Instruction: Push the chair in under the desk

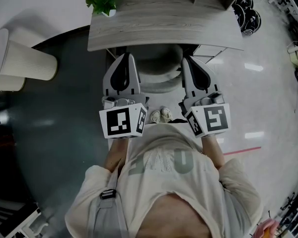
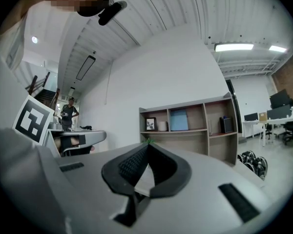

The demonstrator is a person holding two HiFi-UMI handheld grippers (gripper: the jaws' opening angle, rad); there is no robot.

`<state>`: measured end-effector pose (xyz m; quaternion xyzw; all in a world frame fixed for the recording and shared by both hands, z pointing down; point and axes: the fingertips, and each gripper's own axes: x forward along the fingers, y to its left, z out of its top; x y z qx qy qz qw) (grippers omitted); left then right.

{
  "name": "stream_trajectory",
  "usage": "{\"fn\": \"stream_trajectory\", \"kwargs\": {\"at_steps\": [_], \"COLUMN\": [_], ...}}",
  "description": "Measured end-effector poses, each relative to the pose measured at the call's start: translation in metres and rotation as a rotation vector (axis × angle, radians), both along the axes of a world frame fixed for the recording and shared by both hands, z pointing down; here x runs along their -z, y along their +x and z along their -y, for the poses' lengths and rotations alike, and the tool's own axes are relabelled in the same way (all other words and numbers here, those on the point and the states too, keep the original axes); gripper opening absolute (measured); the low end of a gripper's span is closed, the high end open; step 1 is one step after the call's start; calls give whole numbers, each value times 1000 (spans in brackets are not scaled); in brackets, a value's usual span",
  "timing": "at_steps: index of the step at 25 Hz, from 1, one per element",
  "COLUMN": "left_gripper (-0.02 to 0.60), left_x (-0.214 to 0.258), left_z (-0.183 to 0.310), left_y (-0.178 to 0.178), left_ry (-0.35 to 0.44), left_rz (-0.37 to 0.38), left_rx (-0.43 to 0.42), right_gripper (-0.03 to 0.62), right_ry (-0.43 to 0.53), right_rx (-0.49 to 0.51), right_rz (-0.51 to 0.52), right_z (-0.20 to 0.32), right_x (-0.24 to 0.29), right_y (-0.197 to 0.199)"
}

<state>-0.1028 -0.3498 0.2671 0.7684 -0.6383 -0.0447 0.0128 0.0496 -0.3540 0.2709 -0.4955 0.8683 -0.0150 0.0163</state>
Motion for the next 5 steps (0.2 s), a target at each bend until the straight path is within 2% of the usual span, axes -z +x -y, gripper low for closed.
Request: {"fn": "stream_trajectory", "kwargs": {"at_steps": [5], "left_gripper": [14], "left_x": [-4], "left_z": [-1], "left_y": [2], "left_ry": [-13], "left_rz": [-2], "left_rx": [4], "right_gripper": [15], "right_ry": [-17], "right_rx": [3], "right_rz": [-13], "right_z": [-1], "right_x": [-6], "right_y": [6]}}
